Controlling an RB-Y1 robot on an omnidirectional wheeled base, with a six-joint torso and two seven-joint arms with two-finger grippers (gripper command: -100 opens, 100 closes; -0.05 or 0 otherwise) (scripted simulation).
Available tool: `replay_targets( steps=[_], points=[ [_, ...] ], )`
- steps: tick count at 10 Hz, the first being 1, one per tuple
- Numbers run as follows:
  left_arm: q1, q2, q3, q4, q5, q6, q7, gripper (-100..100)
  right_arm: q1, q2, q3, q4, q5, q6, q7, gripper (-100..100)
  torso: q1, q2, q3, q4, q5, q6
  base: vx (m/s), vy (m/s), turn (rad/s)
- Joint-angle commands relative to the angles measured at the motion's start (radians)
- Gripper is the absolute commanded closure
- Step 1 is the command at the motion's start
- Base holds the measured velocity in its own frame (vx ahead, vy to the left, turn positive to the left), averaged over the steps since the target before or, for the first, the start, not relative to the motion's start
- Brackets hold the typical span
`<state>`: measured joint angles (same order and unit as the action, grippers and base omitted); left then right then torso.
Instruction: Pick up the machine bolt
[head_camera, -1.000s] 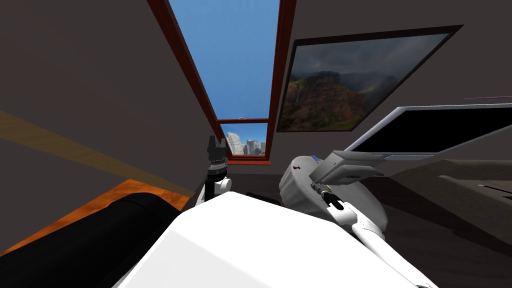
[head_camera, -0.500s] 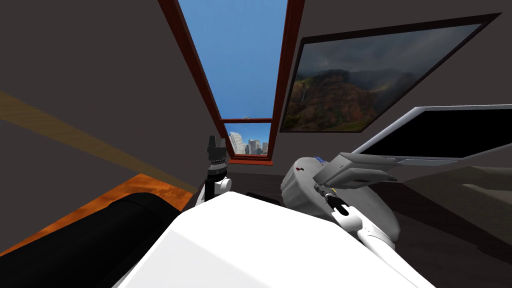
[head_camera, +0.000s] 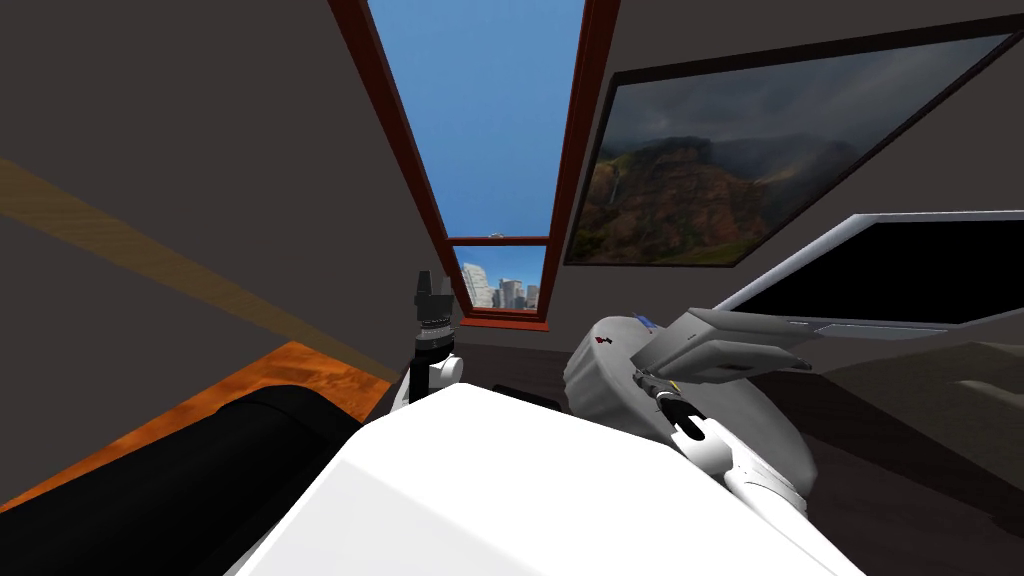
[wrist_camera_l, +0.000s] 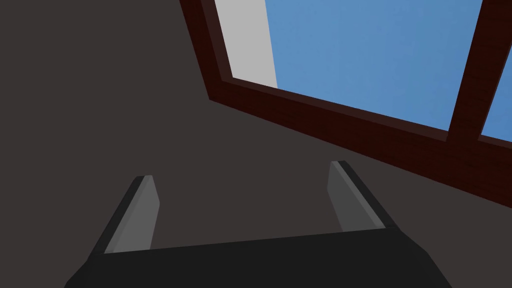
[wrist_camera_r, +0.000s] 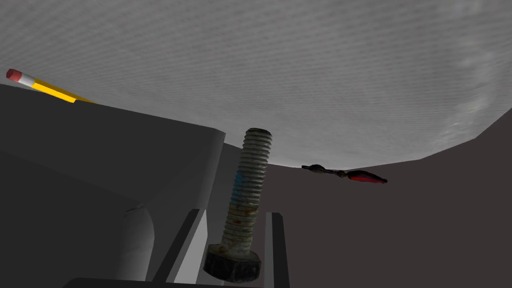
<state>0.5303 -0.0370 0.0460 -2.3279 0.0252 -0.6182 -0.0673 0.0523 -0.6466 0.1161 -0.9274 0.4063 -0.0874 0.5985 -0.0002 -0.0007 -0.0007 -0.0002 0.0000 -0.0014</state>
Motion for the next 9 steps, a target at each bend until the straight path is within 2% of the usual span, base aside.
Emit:
replay_targets(
  steps=[1, 3, 4, 5, 6, 7, 8, 9],
  points=[
    [0.0, 0.0, 0.0, 0.0, 0.0, 0.0, 0.0, 0, 0.035, 0.009, -0.05, -0.009, 0.05, -0.02, -0.05, 100, 0.0, 0.0, 0.0, 0.0, 0.0, 0.0, -0.006, 0.018, 0.192],
    [0.0, 0.0, 0.0, 0.0, 0.0, 0.0, 0.0, 0, 0.035, 0.009, -0.062, -0.009, 0.11, -0.02, -0.103, 100, 0.001, 0.0, 0.0, 0.0, 0.0, -0.001, -0.005, 0.014, 0.049],
    [0.0, 0.0, 0.0, 0.0, 0.0, 0.0, 0.0, 0, 0.035, 0.009, -0.062, -0.009, 0.134, -0.02, -0.103, 100, 0.0, 0.0, 0.0, 0.0, 0.0, 0.0, -0.001, 0.005, -0.023],
    [0.0, 0.0, 0.0, 0.0, 0.0, 0.0, 0.0, 0, 0.069, 0.018, -0.112, -0.019, 0.167, -0.042, -0.148, 100, 0.0, 0.0, 0.0, 0.0, 0.0, 0.0, -0.006, 0.021, 0.168],
    [0.0, 0.0, 0.0, 0.0, 0.0, 0.0, 0.0, 0, 0.069, 0.018, -0.124, -0.019, 0.196, -0.042, -0.174, 100, 0.001, 0.0, 0.0, 0.0, 0.0, -0.001, -0.009, 0.021, 0.114],
    [0.0, 0.0, 0.0, 0.0, 0.0, 0.0, 0.0, 0, 0.069, 0.018, -0.124, -0.019, 0.226, -0.042, -0.197, 100, 0.001, 0.0, 0.0, 0.0, 0.0, -0.001, -0.004, 0.01, 0.002],
    [0.0, 0.0, 0.0, 0.0, 0.0, 0.0, 0.0, 0, 0.069, 0.018, -0.124, -0.019, 0.252, -0.042, -0.197, 100, 0.001, 0.0, 0.0, 0.0, 0.0, 0.0, -0.001, 0.003, -0.017],
    [0.0, 0.0, 0.0, 0.0, 0.0, 0.0, 0.0, 0, 0.104, 0.028, -0.174, -0.028, 0.284, -0.064, -0.243, 100, 0.0, 0.0, 0.0, 0.0, 0.0, 0.0, -0.006, 0.02, 0.169]
  ],
)
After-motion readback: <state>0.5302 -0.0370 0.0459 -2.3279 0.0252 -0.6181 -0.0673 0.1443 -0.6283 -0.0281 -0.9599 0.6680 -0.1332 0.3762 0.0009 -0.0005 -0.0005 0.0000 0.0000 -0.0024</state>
